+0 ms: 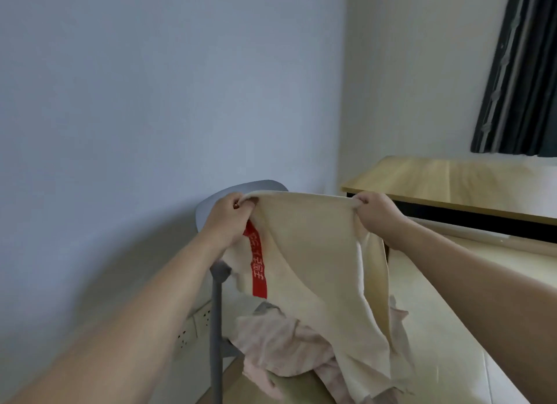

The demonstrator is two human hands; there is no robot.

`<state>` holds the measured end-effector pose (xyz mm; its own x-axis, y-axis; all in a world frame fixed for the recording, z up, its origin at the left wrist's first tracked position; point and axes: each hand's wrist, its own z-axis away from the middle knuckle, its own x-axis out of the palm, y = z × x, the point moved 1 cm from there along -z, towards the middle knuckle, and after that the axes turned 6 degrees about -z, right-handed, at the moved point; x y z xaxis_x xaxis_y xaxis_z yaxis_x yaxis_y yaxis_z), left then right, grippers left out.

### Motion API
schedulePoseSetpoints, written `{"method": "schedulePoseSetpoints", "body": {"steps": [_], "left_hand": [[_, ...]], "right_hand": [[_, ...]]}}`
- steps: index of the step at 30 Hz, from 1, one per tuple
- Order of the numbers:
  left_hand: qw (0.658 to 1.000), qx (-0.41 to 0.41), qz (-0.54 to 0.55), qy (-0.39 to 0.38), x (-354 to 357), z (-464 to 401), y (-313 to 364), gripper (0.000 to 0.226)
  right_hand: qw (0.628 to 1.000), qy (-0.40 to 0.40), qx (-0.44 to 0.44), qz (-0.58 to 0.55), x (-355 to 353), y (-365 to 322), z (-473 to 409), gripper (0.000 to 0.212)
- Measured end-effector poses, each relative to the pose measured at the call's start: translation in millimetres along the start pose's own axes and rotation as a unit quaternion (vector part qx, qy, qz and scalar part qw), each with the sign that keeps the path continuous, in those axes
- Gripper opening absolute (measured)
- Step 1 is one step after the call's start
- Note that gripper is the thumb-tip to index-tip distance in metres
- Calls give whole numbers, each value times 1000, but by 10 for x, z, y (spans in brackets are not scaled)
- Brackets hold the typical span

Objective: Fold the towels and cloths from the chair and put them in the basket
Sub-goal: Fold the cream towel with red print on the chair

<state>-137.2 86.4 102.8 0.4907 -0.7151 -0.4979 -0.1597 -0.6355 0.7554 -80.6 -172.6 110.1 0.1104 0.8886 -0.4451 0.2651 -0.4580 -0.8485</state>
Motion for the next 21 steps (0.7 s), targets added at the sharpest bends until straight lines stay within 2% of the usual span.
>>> {"method": "schedulePoseSetpoints", "body": {"steps": [2, 3, 4, 6, 8, 9, 10, 12, 14, 16, 18, 19, 21], "left_hand": [[999, 31, 35, -9, -55, -1, 203, 31], [998, 47, 34, -23, -61, -4, 281, 33], [997, 61, 24, -38, -58, -5, 348, 36], [995, 82, -4, -60, -38, -8, 434, 38], [994, 87, 4, -69, -28, 8, 468, 38], [993, 85, 18, -75, -31, 23, 463, 38], [993, 82, 22, -87, -43, 43, 442, 38], [988, 81, -33, -129, -67, 101, 361, 33], [973, 54, -129, -182, -62, 182, 216, 22], [962, 10, -182, -202, 9, 317, 21, 11], [970, -17, -178, -163, 139, 518, -142, 3], [981, -33, -146, -121, 221, 634, -192, 7], [994, -100, -1, -34, 392, 855, -294, 10]], "right_hand": [[981, -78, 55, -169, 75, -249, 17, 35], [965, -132, 67, -217, 114, -334, 44, 40], [957, -182, 68, -216, 168, -390, 69, 44], [952, -275, 55, -120, 304, -404, 152, 41], [949, -313, 28, 16, 448, -351, 266, 21], [955, -293, 20, 38, 494, -316, 295, 14], [966, -255, 23, 28, 501, -259, 288, 18], [982, -168, 40, -74, 427, -103, 279, 20], [977, -110, 46, -176, 295, 48, 346, 21], [946, -57, 92, -304, 220, 234, 513, 24], [906, 11, 154, -393, 194, 432, 740, 23], [904, 38, 176, -388, 203, 544, 833, 22], [925, 64, 201, -316, 244, 770, 995, 21]]}}
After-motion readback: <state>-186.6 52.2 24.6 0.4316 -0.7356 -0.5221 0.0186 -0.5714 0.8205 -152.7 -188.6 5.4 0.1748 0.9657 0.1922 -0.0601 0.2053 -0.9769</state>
